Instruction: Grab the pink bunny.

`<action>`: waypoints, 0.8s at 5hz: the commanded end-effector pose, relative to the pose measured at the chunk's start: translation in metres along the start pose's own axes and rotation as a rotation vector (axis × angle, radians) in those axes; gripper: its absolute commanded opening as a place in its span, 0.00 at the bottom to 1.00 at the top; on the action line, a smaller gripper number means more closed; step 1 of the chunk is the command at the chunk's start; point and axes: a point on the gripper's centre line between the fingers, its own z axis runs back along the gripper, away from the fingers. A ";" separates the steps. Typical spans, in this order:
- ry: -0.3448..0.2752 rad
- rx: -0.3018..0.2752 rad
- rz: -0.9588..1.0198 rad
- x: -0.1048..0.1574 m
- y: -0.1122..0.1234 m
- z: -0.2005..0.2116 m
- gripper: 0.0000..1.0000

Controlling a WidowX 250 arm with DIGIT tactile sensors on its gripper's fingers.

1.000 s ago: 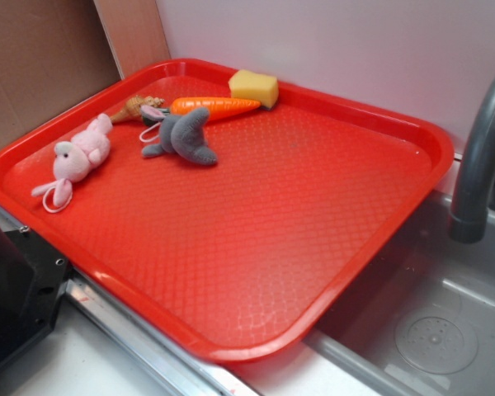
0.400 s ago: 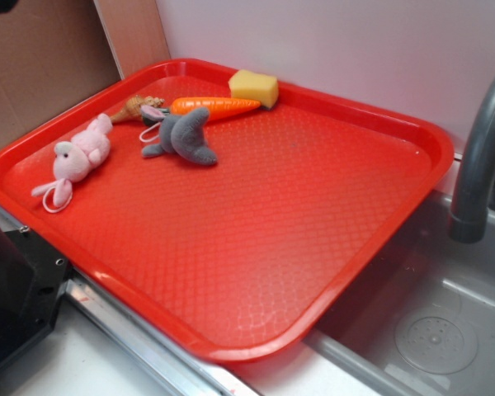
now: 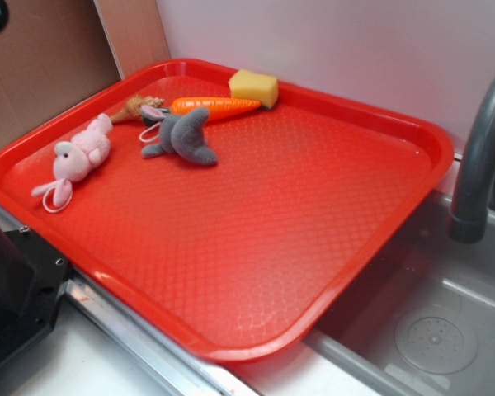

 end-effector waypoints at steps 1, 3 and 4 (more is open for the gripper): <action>-0.005 0.034 0.006 0.031 0.031 -0.073 1.00; 0.075 0.095 -0.010 0.043 0.046 -0.134 1.00; 0.122 0.135 -0.021 0.045 0.051 -0.156 1.00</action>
